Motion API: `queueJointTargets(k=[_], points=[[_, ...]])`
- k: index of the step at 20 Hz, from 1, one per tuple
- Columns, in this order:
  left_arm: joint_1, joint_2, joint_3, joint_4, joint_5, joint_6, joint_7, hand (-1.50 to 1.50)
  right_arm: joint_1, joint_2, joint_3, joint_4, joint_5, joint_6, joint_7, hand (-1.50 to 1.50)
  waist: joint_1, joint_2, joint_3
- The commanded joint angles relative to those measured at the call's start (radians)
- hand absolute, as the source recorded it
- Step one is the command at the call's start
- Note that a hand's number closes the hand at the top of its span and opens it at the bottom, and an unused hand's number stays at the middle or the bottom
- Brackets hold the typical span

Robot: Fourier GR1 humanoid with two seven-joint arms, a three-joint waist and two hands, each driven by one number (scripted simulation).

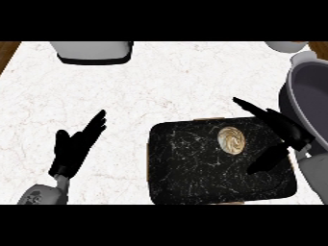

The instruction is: Pick the cupcake from the tray and place it in the pot

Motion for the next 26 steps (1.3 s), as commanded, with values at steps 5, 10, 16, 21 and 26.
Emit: queueJointTargets(k=[5,10,16,21,26], points=[[-0.024,-0.047,0.004,-0.036,-0.047,0.026,0.064,0.00,-0.029,0.055,-0.079,0.218,-0.029,0.120,-0.192,-1.50,0.004,0.001,0.001],[-0.008,-0.059,0.014,0.024,-0.066,-0.004,-0.007,0.00,-0.054,0.114,-0.118,0.307,-0.068,0.170,-0.263,-1.50,0.004,0.002,0.001],[-0.035,-0.042,0.081,0.021,-0.041,-0.061,0.034,0.00,-0.074,0.185,-0.146,0.416,-0.049,0.187,-0.251,-1.50,0.001,0.001,0.000],[0.006,-0.032,0.085,-0.054,-0.051,-0.091,0.060,0.00,-0.086,0.250,-0.151,0.526,-0.006,0.170,-0.313,-1.50,0.004,0.000,0.000],[0.009,-0.070,0.080,0.039,-0.087,-0.085,-0.033,0.00,-0.123,0.215,-0.081,0.529,0.140,0.115,-0.475,1.50,0.005,0.002,0.000]])
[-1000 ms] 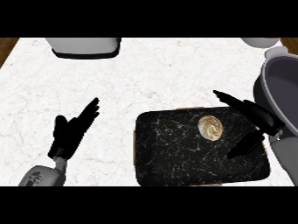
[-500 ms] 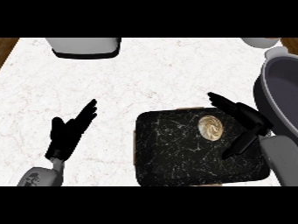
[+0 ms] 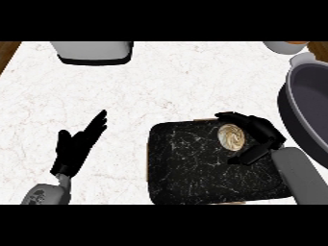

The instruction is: Pick the cupcake from the tray and place it in the pot

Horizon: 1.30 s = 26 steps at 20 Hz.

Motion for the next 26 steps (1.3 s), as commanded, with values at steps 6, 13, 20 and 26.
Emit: queueJointTargets(k=[6,13,20,26], points=[[0.006,-0.015,0.017,0.022,-0.029,0.004,-0.038,0.00,0.000,0.044,0.020,0.158,0.075,-0.010,-0.190,1.50,0.002,0.011,0.008],[0.023,-0.003,0.035,-0.045,-0.011,0.016,0.027,0.00,0.166,-0.071,-0.129,0.190,-0.020,-0.146,-0.325,1.50,-0.038,0.004,0.009],[0.088,0.006,0.076,-0.036,-0.003,0.044,-0.005,0.00,0.363,-0.296,-0.502,0.238,-0.285,-0.295,-0.392,1.50,-0.141,0.002,0.010],[0.034,0.020,0.046,-0.049,0.003,-0.025,0.017,0.00,0.564,-0.389,-0.639,0.315,-0.360,-0.295,-0.569,1.50,-0.037,0.006,0.009]])
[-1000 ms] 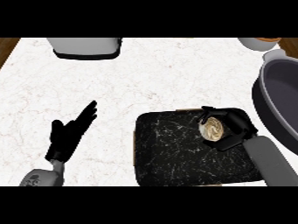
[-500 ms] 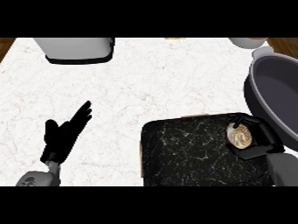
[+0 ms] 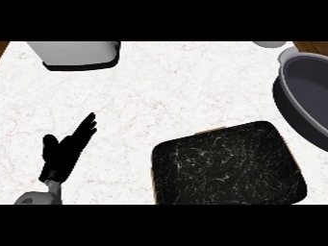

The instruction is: Pick the cupcake from the tray and place it in the pot

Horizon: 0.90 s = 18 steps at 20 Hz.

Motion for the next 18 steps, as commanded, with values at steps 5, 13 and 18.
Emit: queueJointTargets(k=[5,13,18], points=[[-0.010,0.003,-0.011,-0.057,0.001,-0.041,0.058,0.00,0.187,-0.048,-0.090,-0.074,-0.046,-0.121,-0.077,1.50,0.060,0.005,-0.001],[-0.006,-0.039,-0.022,-0.023,-0.039,-0.004,0.020,0.00,0.294,-0.061,-0.092,-0.447,-0.028,-0.315,0.118,1.50,0.060,0.006,-0.003],[-0.005,-0.035,-0.029,-0.036,-0.057,-0.006,0.024,0.00,0.345,-0.132,-0.105,-0.699,-0.018,-0.373,0.391,1.50,0.062,0.006,-0.003]])
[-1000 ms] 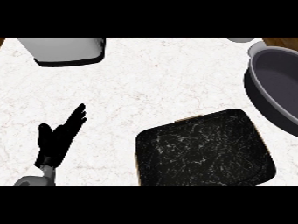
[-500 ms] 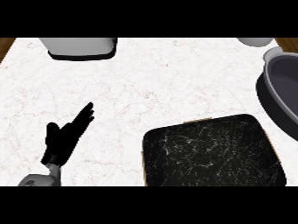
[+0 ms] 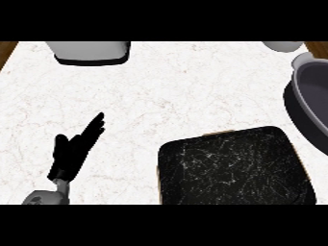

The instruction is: Pick the cupcake from the tray and place it in the pot

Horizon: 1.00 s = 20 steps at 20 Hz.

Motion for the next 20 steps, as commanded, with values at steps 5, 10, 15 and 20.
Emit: queueJointTargets(k=[5,10,15,20], points=[[-0.045,-0.016,0.001,0.036,-0.017,-0.003,0.007,0.00,-0.021,-0.115,0.038,-0.350,0.083,-0.100,0.428,1.50,0.005,0.002,0.001],[-0.035,-0.029,-0.005,0.024,-0.032,0.011,0.012,0.00,-0.098,-0.170,0.149,-0.482,0.192,-0.119,0.707,1.50,0.014,0.002,0.002],[0.005,0.018,0.013,-0.073,0.019,-0.060,0.052,0.00,-0.280,-0.238,0.262,-0.332,0.315,-0.080,0.811,1.50,0.035,0.003,0.003],[-0.044,-0.019,0.021,0.036,-0.014,-0.034,-0.007,0.00,-0.491,-0.206,0.408,-0.202,0.446,-0.057,0.848,1.50,0.032,0.006,0.003]])
